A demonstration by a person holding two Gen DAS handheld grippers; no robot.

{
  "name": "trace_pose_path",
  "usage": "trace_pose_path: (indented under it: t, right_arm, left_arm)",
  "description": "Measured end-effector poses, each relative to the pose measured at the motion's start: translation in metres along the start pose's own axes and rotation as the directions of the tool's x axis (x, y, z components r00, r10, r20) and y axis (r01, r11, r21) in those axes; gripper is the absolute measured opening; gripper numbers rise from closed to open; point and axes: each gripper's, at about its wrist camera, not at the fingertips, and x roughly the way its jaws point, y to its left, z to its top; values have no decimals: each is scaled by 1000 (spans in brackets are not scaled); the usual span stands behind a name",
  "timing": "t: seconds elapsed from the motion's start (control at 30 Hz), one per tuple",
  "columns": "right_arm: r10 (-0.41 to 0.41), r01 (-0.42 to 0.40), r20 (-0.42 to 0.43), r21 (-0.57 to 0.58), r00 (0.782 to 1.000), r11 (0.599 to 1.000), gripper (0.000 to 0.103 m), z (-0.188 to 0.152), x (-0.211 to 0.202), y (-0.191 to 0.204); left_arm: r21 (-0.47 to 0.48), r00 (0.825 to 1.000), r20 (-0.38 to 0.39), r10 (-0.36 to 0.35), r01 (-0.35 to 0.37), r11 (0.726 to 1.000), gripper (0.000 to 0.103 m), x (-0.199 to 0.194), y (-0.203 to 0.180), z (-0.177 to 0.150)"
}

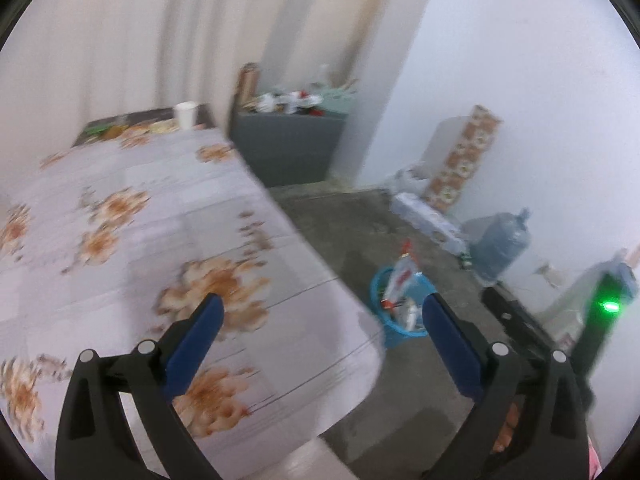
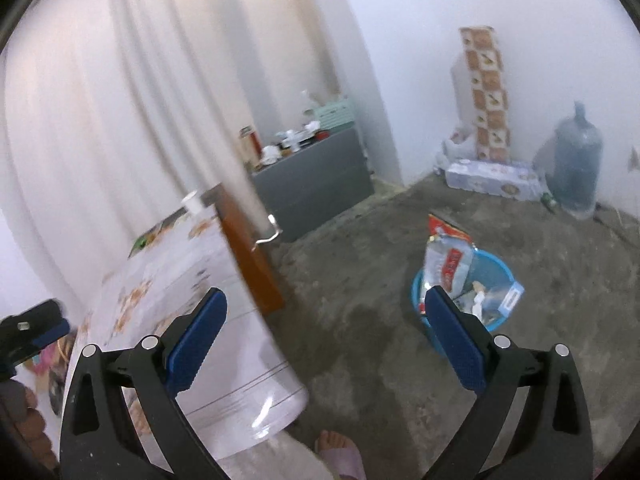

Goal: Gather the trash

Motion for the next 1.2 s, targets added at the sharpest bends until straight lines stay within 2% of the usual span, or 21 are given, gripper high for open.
trace_pose_path:
  t: [0.07, 0.13, 0.27, 0.37, 0.43, 0.5, 0.6, 0.8, 0.97, 1.2]
  right_arm:
    - [-11, 11, 2, -38, 1000, 999, 95, -6, -6, 13]
    - [-30, 30, 0, -88, 1000, 996, 95, -11, -10, 23]
    - [-97, 95, -3, -174, 995, 980, 95, -22, -18, 39]
    - [-143, 141, 8, -241, 990, 960, 95, -33, -26, 46]
    - [-182, 179, 15, -273, 983, 945, 95, -40, -29, 48]
    - [-211, 201, -4, -291, 977, 936, 95, -49, -28, 49]
    - [-248, 226, -34, -316, 968, 922, 95, -59, -27, 52]
    - [-257, 233, -45, -293, 965, 927, 95, -54, -31, 47]
    - [-288, 252, -99, -274, 952, 928, 95, -57, -23, 38]
    - [-297, 264, -107, -245, 949, 933, 95, -58, -26, 28]
  left_arm:
    - [-9, 998, -3, 66, -66, 998, 97, 1, 5, -6]
    - [-10, 985, 21, 171, -171, 985, 97, -1, 8, -14]
    - [-15, 969, 56, 240, -240, 971, 97, -8, 10, -32]
    - [-35, 950, 38, 311, -309, 950, 97, -7, 11, -41]
    - [-70, 946, 19, 323, -321, 944, 97, -7, 14, -46]
    - [-99, 952, 6, 306, -304, 947, 97, -8, 15, -51]
    - [-93, 950, -35, 311, -313, 945, 97, -5, 9, -58]
    - [-55, 942, -100, 322, -328, 943, 97, 7, -4, -69]
    - [-38, 939, -142, 312, -320, 947, 97, 14, -11, -73]
    - [-23, 937, -139, 320, -326, 945, 97, 15, -17, -74]
